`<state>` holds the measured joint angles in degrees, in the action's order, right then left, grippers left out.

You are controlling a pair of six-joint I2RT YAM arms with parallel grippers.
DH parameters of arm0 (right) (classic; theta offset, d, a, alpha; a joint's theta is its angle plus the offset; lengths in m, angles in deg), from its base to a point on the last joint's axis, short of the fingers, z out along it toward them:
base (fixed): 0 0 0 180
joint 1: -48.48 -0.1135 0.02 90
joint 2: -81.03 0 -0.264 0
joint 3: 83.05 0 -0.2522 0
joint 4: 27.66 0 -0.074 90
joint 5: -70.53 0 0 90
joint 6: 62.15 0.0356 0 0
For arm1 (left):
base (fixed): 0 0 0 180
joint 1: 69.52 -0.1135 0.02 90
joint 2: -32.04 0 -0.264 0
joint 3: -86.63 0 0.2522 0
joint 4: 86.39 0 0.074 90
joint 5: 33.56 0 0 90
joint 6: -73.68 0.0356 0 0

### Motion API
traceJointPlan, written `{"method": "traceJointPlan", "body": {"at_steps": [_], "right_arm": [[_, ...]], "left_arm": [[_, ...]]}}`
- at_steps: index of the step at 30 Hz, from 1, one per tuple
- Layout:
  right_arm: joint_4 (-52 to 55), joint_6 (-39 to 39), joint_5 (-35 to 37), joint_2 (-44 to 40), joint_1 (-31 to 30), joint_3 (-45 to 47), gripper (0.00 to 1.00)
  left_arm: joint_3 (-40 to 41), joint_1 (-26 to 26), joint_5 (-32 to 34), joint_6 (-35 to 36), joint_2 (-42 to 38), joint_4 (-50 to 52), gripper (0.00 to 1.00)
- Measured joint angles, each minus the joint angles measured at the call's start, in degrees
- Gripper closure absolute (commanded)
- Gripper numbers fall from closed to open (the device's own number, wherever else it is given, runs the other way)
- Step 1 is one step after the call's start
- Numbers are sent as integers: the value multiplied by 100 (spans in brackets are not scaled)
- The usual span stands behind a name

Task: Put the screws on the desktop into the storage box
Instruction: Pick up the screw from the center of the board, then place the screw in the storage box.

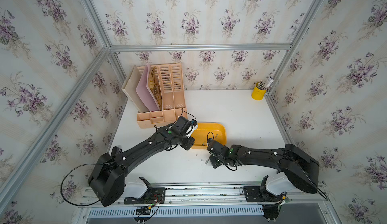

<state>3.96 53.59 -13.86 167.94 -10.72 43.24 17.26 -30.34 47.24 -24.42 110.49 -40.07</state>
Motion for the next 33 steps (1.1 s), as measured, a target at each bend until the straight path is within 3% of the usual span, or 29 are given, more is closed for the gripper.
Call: {"method": "traceJointPlan", "body": {"at_steps": [4, 11, 21, 27, 33], "right_arm": [[-68, 44, 44, 28, 7, 50, 100], [125, 70, -138, -131, 0, -101, 100], [339, -256, -422, -531, 162, -1095, 100], [304, -595, -518, -348, 909, -1421, 100], [166, -922, -710, 356, 1467, -1685, 99]], "left_arm": [[-4, -4, -13, 0, -24, 0, 51], [50, -4, -157, -50, -76, -24, 51], [291, -4, -461, -254, -378, -52, 52], [599, 146, -796, -446, -542, -160, 52], [793, 796, -918, -785, -619, -367, 52]]}}
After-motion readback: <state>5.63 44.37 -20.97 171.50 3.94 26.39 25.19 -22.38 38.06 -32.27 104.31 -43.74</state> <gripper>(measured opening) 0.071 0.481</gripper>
